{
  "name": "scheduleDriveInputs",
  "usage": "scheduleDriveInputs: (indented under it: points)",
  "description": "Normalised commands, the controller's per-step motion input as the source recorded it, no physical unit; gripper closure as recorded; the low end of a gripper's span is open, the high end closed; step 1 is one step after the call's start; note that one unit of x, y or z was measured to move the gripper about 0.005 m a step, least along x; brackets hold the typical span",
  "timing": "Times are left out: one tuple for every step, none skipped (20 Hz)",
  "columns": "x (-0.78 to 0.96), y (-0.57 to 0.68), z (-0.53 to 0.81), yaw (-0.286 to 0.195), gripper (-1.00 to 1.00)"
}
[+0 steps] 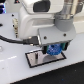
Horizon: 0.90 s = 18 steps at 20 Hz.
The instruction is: Insert the blue gear onto the right peg, followed by the red gear
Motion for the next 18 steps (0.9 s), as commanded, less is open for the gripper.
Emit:
scheduleDriveInputs:
  points:
    - [0.09, 0.1, -0.03, 0.0, 1.0]
    - [0.06, -0.05, -0.02, 0.0, 1.0]
    - [-0.03, -0.08, 0.17, 0.0, 1.0]
    - [0.02, 0.01, 0.11, 0.0, 1.0]
    - [0.02, 0.02, 0.17, 0.0, 1.0]
    - [0.0, 0.01, 0.45, 0.0, 1.0]
    - [0.08, 0.22, 0.21, 0.0, 1.0]
    - [-0.01, 0.0, -0.37, 0.0, 1.0]
    - [0.15, -0.06, 0.03, 0.0, 1.0]
    - [0.17, -0.06, -0.1, 0.0, 1.0]
    - [0.1, -0.01, -0.23, 0.0, 1.0]
    - [0.27, 0.04, 0.16, 0.0, 1.0]
    - [0.05, -0.1, -0.41, 0.0, 1.0]
    - [0.05, -0.05, -0.3, 0.0, 1.0]
    - [0.12, -0.04, -0.16, 0.0, 1.0]
    - [-0.09, -0.19, 0.05, 0.0, 1.0]
    - [0.04, -0.06, -0.13, 0.0, 1.0]
    - [0.15, -0.02, -0.2, 0.0, 1.0]
